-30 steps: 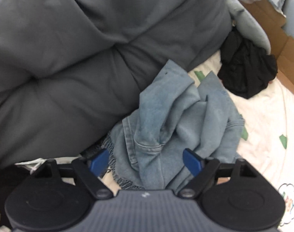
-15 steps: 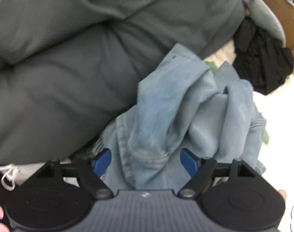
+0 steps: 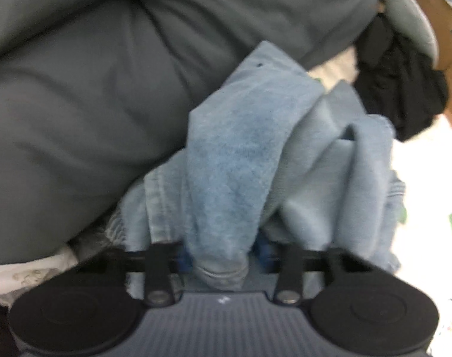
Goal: Fold clothes
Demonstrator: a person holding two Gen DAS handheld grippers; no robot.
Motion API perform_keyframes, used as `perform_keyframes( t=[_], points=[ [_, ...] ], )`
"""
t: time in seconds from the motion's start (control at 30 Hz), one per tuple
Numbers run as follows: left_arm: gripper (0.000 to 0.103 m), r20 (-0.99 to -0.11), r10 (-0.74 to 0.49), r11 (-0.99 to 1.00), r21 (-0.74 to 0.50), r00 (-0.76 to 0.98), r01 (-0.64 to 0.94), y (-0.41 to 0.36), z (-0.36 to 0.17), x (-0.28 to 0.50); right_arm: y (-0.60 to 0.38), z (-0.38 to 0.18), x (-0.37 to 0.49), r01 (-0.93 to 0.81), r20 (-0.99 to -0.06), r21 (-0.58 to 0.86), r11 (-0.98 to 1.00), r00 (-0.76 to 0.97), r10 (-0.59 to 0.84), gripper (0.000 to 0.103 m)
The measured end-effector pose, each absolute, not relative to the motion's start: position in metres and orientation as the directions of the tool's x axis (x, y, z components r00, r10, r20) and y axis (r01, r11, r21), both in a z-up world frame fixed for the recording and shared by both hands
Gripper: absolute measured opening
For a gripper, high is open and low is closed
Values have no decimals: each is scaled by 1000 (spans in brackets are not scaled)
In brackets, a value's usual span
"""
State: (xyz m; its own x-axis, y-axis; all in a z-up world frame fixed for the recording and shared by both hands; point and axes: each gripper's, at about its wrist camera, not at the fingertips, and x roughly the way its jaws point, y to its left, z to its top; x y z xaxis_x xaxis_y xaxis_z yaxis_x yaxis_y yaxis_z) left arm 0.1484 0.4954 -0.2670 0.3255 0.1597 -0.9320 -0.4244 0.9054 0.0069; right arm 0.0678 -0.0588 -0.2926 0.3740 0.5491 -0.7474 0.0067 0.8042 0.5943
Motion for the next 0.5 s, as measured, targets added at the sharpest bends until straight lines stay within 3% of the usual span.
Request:
perform_keyframes(
  t=[0.03, 0.17, 0.5],
  points=[
    [22, -930, 157, 915, 10, 333, -402, 492, -263, 147, -60, -293, 68, 17, -747, 598, 802, 375, 549, 81],
    [16, -919, 92, 943, -44, 384, -329, 480, -240, 136, -55, -289, 71, 8, -723, 623, 782, 390, 571, 81],
    [12, -839, -102, 969, -206, 534, -138, 428, -168, 121, -39, -273, 75, -35, -673, 664, 747, 408, 617, 81]
  ],
)
